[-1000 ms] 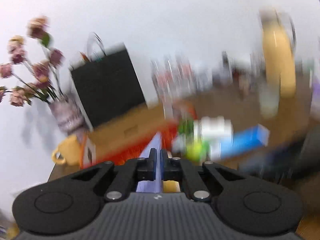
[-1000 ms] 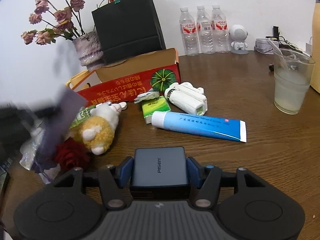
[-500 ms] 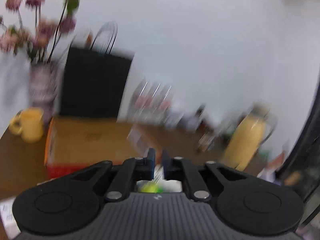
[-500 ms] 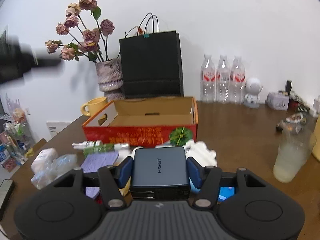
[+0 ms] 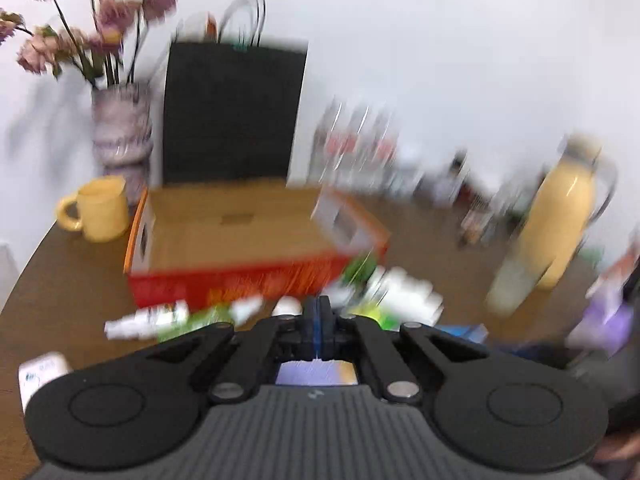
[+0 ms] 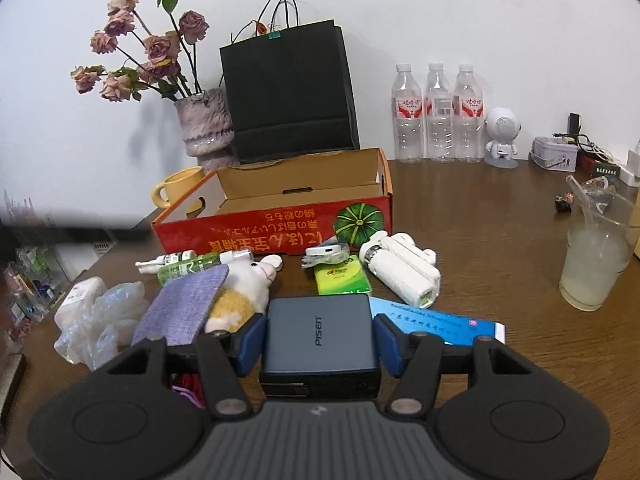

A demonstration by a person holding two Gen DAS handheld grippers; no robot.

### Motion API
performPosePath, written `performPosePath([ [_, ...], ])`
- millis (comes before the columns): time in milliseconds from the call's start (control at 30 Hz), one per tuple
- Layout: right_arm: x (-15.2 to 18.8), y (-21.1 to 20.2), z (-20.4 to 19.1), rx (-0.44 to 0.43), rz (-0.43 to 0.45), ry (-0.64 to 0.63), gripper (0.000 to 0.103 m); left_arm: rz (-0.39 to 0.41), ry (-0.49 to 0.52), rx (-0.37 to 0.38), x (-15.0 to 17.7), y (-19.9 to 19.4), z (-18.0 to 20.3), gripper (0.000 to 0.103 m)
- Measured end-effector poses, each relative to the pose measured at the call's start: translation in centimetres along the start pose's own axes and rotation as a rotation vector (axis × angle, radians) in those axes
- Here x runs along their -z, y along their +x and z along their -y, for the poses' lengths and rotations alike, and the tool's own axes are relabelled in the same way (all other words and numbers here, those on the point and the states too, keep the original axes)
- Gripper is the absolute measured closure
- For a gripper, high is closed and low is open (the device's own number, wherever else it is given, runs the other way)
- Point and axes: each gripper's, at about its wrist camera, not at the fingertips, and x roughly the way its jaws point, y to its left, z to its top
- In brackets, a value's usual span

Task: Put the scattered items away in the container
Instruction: 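Lift the purple pouch with the left tool while the right tool carries the black charger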

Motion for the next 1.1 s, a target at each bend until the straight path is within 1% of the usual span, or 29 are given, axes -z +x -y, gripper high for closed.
performPosePath([
  [33,0.0,0.0,-0.2,-0.01,0.005,-0.001,0.045,0.024,-0.008,0.024,-0.8,-0.8,0.0,0.102],
  [67,0.0,-0.1,-0.3,-0.019,0.009,-0.002,0.045,0.027,0.013,0.017,-0.9,-0.8,0.4,0.1],
  [100,0.0,-0.2,-0.4,-0.025,0.013,-0.003,0.045,0.029,0.035,0.01,-0.9,-0.8,0.8,0.092],
  [133,0.0,-0.3,-0.4,-0.027,0.017,0.0,0.045,0.012,0.062,-0.017,-0.3,0.2,1.4,0.055],
  [167,0.0,-0.4,-0.4,-0.027,0.02,0.005,0.045,-0.015,0.097,-0.054,0.9,1.6,2.3,0.014],
  [200,0.0,-0.5,-0.3,-0.023,0.021,0.006,0.045,-0.007,0.113,-0.06,2.2,2.3,2.9,0.011],
  [233,0.1,-0.6,-0.3,-0.014,0.018,0.002,0.045,0.002,0.129,-0.065,3.5,3.0,3.5,0.015],
  [267,0.3,-0.6,-0.3,0.013,0.011,-0.018,0.046,0.009,0.144,-0.071,4.9,3.8,4.0,0.015],
  [300,0.6,-0.5,-0.4,0.056,0.0,-0.053,0.046,-0.021,0.152,-0.098,5.3,4.4,4.2,0.015],
  [333,1.0,-0.5,-0.4,0.079,-0.009,-0.069,0.046,-0.052,0.159,-0.125,5.8,5.1,4.3,0.021],
  [367,1.2,-0.6,0.0,0.071,-0.016,-0.059,0.046,-0.066,0.195,-0.173,6.4,5.6,4.5,0.024],
  [433,1.3,-1.0,1.2,0.022,-0.02,0.003,0.046,-0.088,0.248,-0.225,7.5,6.3,4.9,0.023],
  [467,1.3,-1.1,1.6,0.012,-0.017,0.019,0.046,-0.113,0.253,-0.212,7.9,6.5,4.8,0.024],
  [500,1.3,-1.1,1.6,0.016,-0.013,0.021,0.046,-0.138,0.258,-0.199,8.2,6.8,4.7,0.028],
  [533,1.3,-1.1,1.7,0.021,-0.008,0.023,0.046,-0.155,0.26,-0.205,8.5,7.0,4.7,0.046],
  [567,1.2,-1.1,1.7,0.025,-0.003,0.025,0.046,-0.141,0.273,-0.244,8.6,7.0,4.6,0.067],
  [600,1.2,-1.1,1.6,0.023,-0.002,0.023,0.046,-0.128,0.237,-0.235,7.9,6.2,4.0,0.083],
  [633,1.2,-1.0,1.5,0.015,-0.004,0.017,0.046,-0.115,0.202,-0.226,7.2,5.5,3.5,0.095],
  [700,1.2,-0.9,1.1,0.001,-0.004,0.008,0.046,-0.087,0.131,-0.208,5.8,3.9,2.5,0.096],
  [833,0.8,-1.1,0.5,-0.02,0.012,0.001,0.046,0.084,0.006,-0.094,1.0,-2.0,0.6,0.096],
  [900,0.6,-1.3,0.1,-0.03,0.02,-0.003,0.046,0.155,-0.053,0.0,-0.8,-4.7,-0.1,0.096],
  [967,0.3,-1.4,-0.1,-0.04,0.029,-0.004,0.046,0.21,-0.076,0.088,-1.6,-5.9,-0.7,0.095],
  [1000,0.2,-1.5,-0.1,-0.042,0.033,-0.001,0.046,0.205,-0.093,0.11,-1.6,-5.4,-1.2,0.095],
  [1033,0.1,-1.7,-0.2,-0.041,0.037,-0.001,0.046,0.154,-0.15,0.12,-1.4,-4.2,-2.2,0.096],
  [1067,0.0,-1.9,-0.3,-0.039,0.043,-0.004,0.046,0.106,-0.242,0.166,-1.0,-3.4,-3.4,0.096],
  [1100,0.0,-2.0,-0.3,-0.036,0.046,-0.006,0.046,0.102,-0.321,0.243,-0.4,-3.1,-4.5,0.096],
])
